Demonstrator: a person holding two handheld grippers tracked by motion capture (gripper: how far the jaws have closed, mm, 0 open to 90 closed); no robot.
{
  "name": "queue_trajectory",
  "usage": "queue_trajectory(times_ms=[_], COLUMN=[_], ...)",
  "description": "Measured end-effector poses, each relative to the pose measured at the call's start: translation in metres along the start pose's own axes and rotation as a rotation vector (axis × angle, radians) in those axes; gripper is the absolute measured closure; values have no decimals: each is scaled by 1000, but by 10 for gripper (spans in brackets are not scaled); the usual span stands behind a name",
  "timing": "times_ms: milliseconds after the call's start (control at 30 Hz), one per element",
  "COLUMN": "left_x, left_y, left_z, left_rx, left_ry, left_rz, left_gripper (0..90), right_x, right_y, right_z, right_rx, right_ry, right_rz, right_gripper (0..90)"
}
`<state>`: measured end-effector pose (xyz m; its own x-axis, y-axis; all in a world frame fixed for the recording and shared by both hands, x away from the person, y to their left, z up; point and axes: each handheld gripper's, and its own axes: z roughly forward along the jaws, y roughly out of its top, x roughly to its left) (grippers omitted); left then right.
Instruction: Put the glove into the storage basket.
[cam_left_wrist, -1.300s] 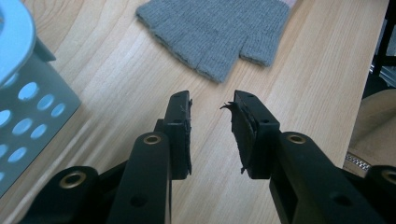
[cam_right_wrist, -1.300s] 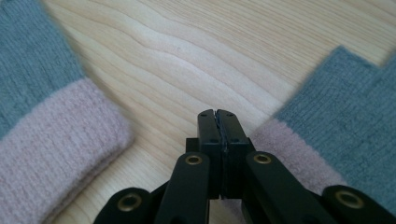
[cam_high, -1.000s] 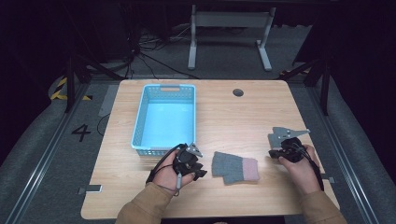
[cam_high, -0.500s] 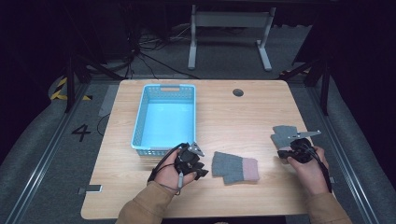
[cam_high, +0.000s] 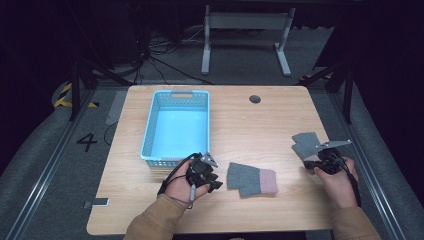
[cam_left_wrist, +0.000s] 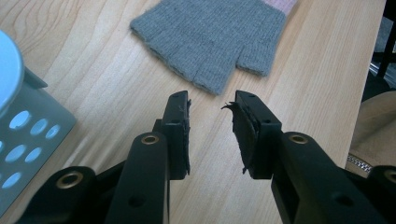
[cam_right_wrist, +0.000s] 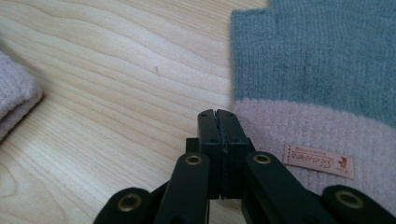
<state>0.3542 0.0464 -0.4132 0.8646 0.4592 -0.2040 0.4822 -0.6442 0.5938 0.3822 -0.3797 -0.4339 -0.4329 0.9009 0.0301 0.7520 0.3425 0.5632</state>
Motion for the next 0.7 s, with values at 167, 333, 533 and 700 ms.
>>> queue_trajectory(times_ms=[167,333,533,700], left_x=[0,0,1,1], left_y=[1,1,1,1], left_z=[0,1,0,0], left_rx=[-1,-2,-1,-3], left_ry=[-2,-1,-5,-5], left_rz=[4,8,6,4], left_gripper=[674,673,672,671], right_x=[-5,-4,0,3], right_y=[-2,-1,3,6], right_z=[-1,-3,-10,-14], right_rx=[-2,-10,-48,-76], right_ry=[-5,-2,24,39], right_rz=[14,10,-2,-12], right_gripper=[900,900,897,862])
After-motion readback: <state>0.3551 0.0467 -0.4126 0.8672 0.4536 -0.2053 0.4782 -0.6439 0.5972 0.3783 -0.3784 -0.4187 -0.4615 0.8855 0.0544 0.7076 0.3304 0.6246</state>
